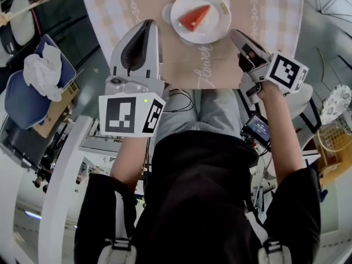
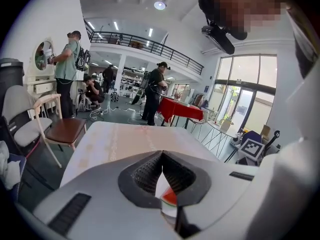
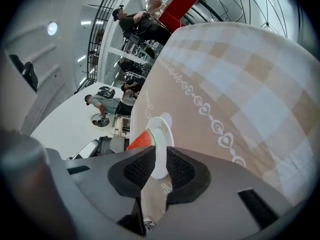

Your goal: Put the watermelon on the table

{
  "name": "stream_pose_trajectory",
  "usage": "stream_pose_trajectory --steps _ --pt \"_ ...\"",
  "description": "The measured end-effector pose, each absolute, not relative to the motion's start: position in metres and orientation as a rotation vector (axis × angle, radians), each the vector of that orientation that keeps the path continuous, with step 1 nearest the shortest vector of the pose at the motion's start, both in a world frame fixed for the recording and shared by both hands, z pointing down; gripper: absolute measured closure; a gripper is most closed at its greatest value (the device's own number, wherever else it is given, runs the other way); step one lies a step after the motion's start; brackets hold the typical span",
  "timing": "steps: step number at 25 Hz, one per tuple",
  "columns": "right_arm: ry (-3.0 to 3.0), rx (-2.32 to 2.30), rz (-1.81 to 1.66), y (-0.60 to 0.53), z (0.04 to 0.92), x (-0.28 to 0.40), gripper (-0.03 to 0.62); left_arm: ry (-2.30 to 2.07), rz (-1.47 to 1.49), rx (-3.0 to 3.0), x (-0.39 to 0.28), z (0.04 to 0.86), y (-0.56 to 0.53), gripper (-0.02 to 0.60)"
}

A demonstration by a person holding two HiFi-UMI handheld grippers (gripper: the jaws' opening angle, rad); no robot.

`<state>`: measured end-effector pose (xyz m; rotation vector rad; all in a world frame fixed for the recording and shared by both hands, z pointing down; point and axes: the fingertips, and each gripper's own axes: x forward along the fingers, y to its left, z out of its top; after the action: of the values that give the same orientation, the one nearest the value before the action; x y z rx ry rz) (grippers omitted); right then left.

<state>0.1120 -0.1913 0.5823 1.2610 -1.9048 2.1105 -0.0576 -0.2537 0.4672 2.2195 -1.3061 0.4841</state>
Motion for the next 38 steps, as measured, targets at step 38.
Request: stream_pose_trajectory --steps 38 --pt "-2.382 1.373 0.714 -0.143 0.278 -0.033 0.568 -1.353 0.147 2.476 -0.103 0.232 -0.168 0.572"
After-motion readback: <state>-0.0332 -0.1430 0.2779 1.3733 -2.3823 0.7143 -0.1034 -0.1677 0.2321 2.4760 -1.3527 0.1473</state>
